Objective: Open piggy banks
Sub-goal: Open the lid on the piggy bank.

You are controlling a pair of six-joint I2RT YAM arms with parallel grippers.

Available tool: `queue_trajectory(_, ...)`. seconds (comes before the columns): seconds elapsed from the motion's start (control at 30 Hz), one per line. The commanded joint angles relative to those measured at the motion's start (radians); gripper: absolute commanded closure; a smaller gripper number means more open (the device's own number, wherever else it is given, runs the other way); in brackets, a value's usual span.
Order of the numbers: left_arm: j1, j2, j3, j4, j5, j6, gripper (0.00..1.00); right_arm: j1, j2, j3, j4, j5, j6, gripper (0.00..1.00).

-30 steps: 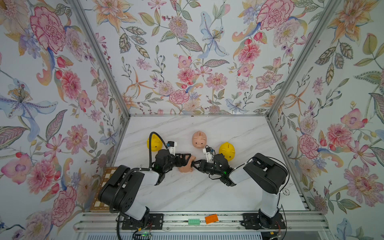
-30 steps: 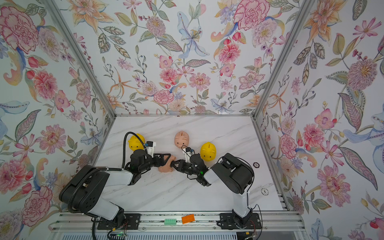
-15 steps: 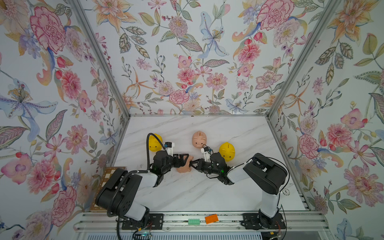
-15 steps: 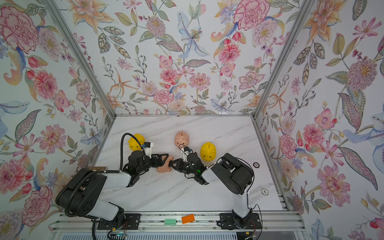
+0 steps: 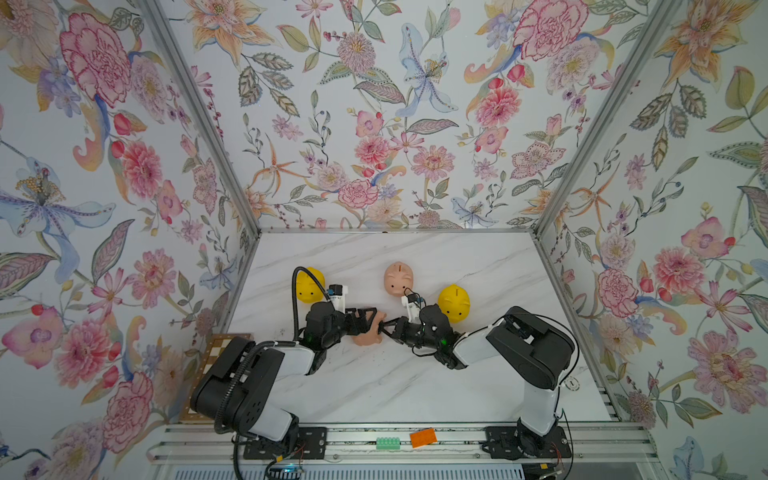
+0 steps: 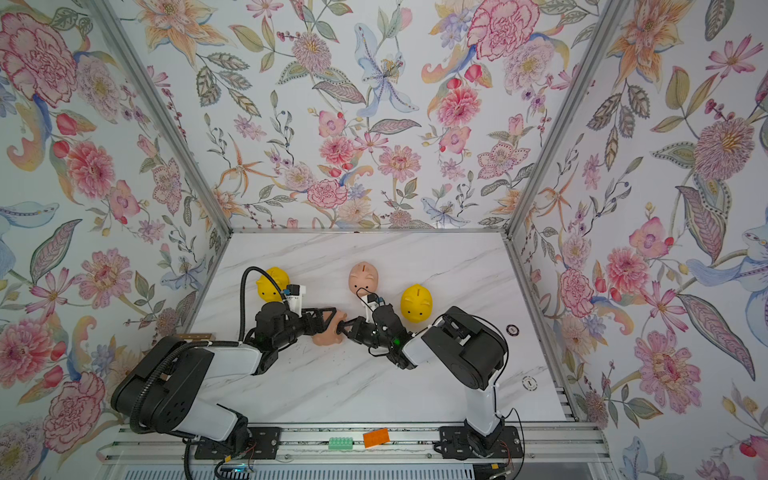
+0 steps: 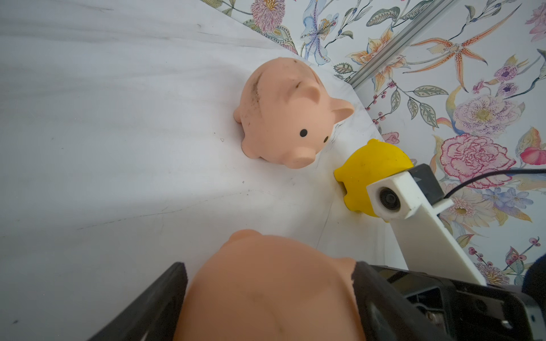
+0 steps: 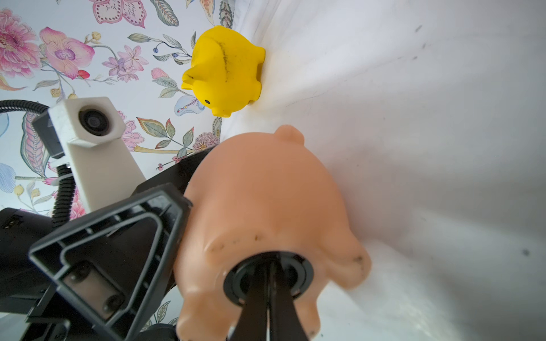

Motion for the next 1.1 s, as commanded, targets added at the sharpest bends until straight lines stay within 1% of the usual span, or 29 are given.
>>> queue_trajectory(0.0, -0.02, 0.016, -0.028, -0.11, 0.102, -0.008, 0.11, 0.022, -0.009, 0.048, 0.071, 0.01, -0.019, 0.97)
queue_trajectory(0.13, -0.02, 0.019, -0.017, -0.134, 0.108, -0.008, 0.11, 0.027, 0.0, 0.044, 0.091, 0.01, -0.04, 1.0)
queue_trajectory(0.5, -0.019, 0.036, 0.024, -0.214, 0.133, -0.012, 0.11, 0.051, -0.008, 0.043, 0.054, 0.039, -0.141, 1.0)
queue_trajectory(0.67, -0.013, 0.044, 0.035, -0.221, 0.14, -0.019, 0.11, 0.055, -0.011, 0.041, 0.045, 0.045, -0.189, 1.0)
queue_trajectory(0.7, -0.01, 0.077, 0.039, -0.221, 0.146, -0.022, 0.11, 0.057, -0.012, 0.041, 0.044, 0.045, -0.202, 1.0)
queue_trajectory(0.83, -0.004, 0.113, 0.052, -0.213, 0.17, -0.031, 0.11, 0.063, -0.01, 0.042, 0.044, 0.045, -0.253, 1.0)
queue_trajectory(1.07, 0.001, 0.119, 0.059, -0.234, 0.167, -0.022, 0.11, 0.069, 0.01, 0.034, 0.071, 0.03, -0.322, 1.0)
